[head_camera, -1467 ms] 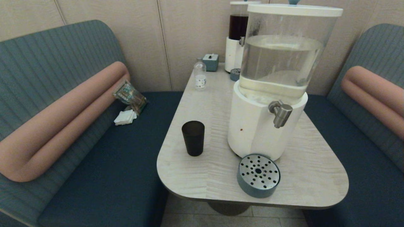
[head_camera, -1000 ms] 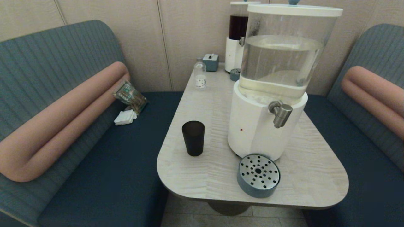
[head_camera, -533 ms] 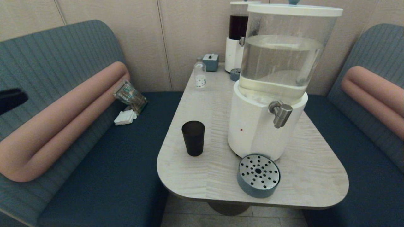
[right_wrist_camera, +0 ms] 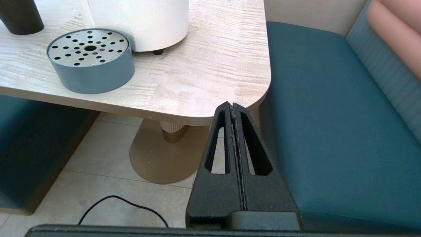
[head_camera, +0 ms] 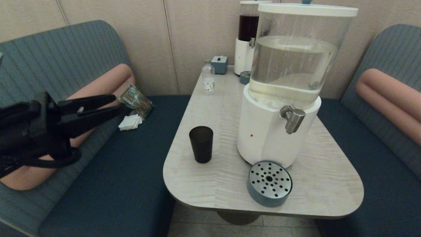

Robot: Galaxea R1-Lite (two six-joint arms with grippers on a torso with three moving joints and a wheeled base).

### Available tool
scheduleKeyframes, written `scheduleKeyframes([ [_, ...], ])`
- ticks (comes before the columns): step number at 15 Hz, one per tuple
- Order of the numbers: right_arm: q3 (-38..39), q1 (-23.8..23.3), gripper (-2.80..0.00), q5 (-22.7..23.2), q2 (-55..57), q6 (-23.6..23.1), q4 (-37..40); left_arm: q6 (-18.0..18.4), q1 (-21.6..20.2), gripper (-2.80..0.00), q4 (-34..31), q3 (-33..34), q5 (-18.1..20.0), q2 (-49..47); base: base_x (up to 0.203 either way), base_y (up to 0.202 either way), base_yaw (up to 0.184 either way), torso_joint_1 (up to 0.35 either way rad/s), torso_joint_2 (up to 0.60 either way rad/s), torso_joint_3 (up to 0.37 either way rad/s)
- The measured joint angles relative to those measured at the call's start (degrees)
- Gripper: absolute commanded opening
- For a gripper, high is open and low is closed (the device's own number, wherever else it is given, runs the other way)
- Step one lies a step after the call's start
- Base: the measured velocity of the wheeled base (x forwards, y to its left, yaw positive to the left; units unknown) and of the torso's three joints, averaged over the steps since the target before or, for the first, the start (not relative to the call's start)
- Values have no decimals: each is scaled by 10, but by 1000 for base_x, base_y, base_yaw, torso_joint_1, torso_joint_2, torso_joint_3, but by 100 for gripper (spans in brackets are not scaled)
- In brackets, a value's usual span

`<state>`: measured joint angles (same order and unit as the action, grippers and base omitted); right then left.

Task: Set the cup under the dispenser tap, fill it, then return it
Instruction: Pick up the cup

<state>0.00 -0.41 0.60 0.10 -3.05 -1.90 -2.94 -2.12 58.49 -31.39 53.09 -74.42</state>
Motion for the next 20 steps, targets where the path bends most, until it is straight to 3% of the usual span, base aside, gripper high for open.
scheduleKeyframes([
  [2,0,0,-280,0,0,0,0,2,0,0,57,46,34,-22,0,0,0,0,0,0],
  [4,0,0,-280,0,0,0,0,9,-1,0,116,70,43,-59,0,0,0,0,0,0],
  [9,0,0,-280,0,0,0,0,37,-7,0,268,77,77,-226,0,0,0,0,0,0],
  [13,0,0,-280,0,0,0,0,52,-9,0,286,20,107,-345,0,0,0,0,0,0],
  [20,0,0,-280,0,0,0,0,54,-6,0,287,-90,118,-487,0,0,0,0,0,0],
])
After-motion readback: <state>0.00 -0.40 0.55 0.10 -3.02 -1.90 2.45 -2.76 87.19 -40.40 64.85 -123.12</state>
